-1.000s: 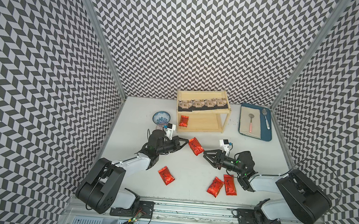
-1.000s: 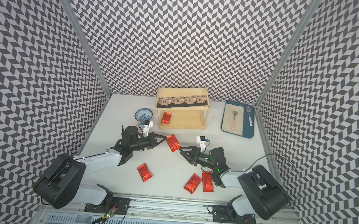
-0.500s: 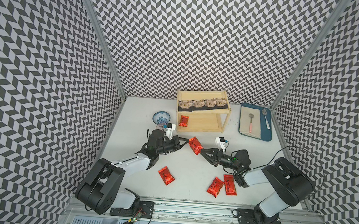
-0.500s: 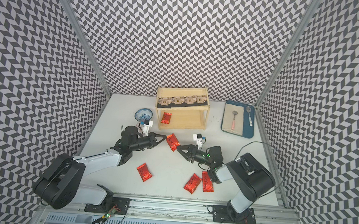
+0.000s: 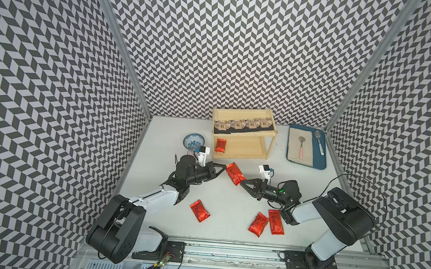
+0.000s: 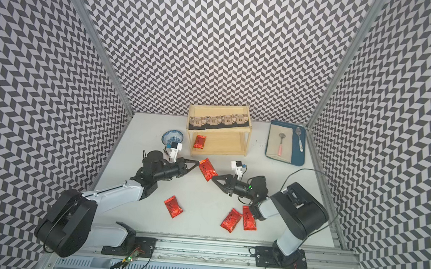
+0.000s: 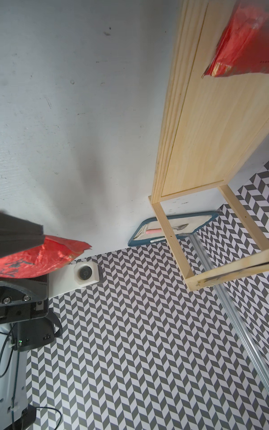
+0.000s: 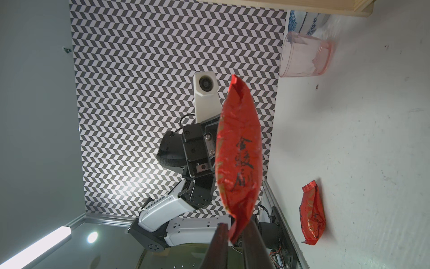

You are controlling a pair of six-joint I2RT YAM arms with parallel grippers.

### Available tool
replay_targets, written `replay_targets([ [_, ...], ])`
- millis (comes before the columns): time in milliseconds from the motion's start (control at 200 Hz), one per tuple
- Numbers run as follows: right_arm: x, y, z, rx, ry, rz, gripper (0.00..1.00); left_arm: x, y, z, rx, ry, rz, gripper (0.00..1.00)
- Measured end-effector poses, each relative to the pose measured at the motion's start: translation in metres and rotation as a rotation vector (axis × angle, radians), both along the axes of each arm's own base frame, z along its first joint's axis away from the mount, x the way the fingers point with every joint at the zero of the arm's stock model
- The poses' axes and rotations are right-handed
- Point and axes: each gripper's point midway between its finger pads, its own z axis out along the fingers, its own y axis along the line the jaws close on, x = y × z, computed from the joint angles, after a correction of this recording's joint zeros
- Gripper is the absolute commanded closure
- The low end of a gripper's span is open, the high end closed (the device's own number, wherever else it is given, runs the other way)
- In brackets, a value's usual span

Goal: Place the tea bags on the shelf by color
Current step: Pick up the tea bag from the center of the board.

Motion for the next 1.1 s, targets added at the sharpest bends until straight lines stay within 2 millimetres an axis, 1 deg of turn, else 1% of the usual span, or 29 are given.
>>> replay_targets([
  [90, 0.001, 0.000, -0.001, -0.001, 0.008, -0.002, 0.69, 0.000, 0.001, 0.004, -0.001, -0.012, 0.003, 1.00],
  [426, 0.005, 0.002, 0.002, 0.007, 0.005, -0.008, 0.68, 0.000, 0.002, 0.005, 0.002, -0.017, 0.008, 1.00],
  [721, 0.002, 0.009, 0.006, 0.015, -0.001, 0.001, 0.63, 0.001, 0.005, 0.004, 0.022, -0.026, 0.027, 1.00],
  [846, 0.005, 0.011, 0.012, 0.024, -0.016, 0.002, 0.68, 0.001, 0.005, 0.003, 0.025, -0.028, 0.026, 1.00],
  [916, 0.006, 0.012, 0.013, 0.025, -0.020, 0.002, 0.74, 0.001, 0.005, 0.004, 0.026, -0.028, 0.027, 1.00],
  [996, 0.007, 0.013, 0.011, 0.022, -0.013, 0.002, 0.79, 0.000, 0.006, 0.004, 0.027, -0.028, 0.029, 1.00],
  [1102, 0.007, 0.013, 0.007, 0.017, -0.001, 0.002, 0.84, 0.000, 0.007, 0.006, 0.027, -0.030, 0.032, 1.00],
])
